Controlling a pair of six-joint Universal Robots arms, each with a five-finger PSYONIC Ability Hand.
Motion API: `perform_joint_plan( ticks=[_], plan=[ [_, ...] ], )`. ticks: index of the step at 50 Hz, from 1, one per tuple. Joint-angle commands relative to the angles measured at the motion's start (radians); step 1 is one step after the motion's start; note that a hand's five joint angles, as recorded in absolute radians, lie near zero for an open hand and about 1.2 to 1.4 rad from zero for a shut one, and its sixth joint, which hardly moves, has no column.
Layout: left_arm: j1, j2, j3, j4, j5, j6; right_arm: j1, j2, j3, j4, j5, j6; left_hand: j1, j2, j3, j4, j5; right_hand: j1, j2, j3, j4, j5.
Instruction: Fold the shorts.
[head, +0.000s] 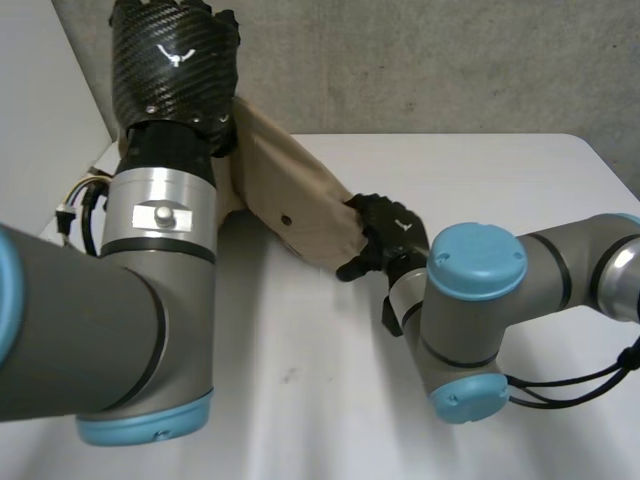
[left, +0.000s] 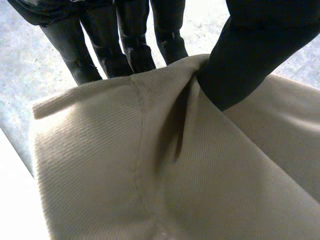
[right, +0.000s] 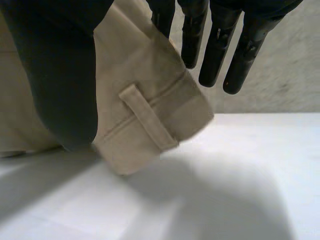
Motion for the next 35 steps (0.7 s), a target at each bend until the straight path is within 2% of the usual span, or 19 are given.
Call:
perform_joint_plan(
  ticks=[1, 8, 22, 26, 27, 30, 31, 35],
  plan=[
    [0.004, 0.023, -0.020, 0.000, 0.000, 0.001, -0.027, -0.069, 0.052, 0.001, 0.005, -0.017, 0.252, 0.195, 0.199, 0.193, 0.260, 0.062, 0.021, 0.000, 0.003, 0.025],
    [0.011, 0.021, -0.015, 0.001, 0.003, 0.001, -0.043, -0.146, 0.130, 0.004, 0.011, -0.017, 0.252, 0.195, 0.199, 0.193, 0.260, 0.144, 0.103, 0.082, 0.085, 0.107],
    [0.012, -0.002, 0.005, 0.003, 0.006, 0.001, -0.083, -0.265, 0.296, 0.012, 0.015, -0.020, 0.252, 0.195, 0.199, 0.193, 0.260, 0.136, 0.094, 0.073, 0.077, 0.098],
    [0.012, -0.013, 0.005, 0.003, 0.006, 0.001, -0.148, -0.331, 0.357, 0.003, -0.003, -0.020, 0.252, 0.195, 0.199, 0.193, 0.260, 0.355, 0.314, 0.293, 0.296, 0.318],
    [0.014, -0.014, 0.005, 0.003, 0.006, 0.001, -0.169, -0.342, 0.366, 0.000, -0.011, -0.020, 0.252, 0.195, 0.199, 0.193, 0.260, 0.350, 0.309, 0.288, 0.291, 0.313],
    [0.014, -0.023, 0.006, 0.003, 0.006, 0.001, -0.186, -0.342, 0.354, 0.012, -0.041, -0.019, 0.252, 0.195, 0.199, 0.193, 0.260, 0.122, 0.081, 0.060, 0.063, 0.085],
    [0.012, -0.025, 0.006, 0.003, 0.006, 0.001, -0.186, -0.342, 0.351, 0.014, -0.067, -0.019, 0.252, 0.195, 0.199, 0.193, 0.260, -0.097, -0.138, -0.159, -0.156, -0.135],
    [0.011, -0.025, 0.009, 0.005, 0.004, 0.001, -0.186, -0.342, 0.350, 0.014, -0.125, -0.022, 0.252, 0.195, 0.199, 0.193, 0.260, -0.202, -0.243, -0.264, -0.261, -0.239]
  ],
)
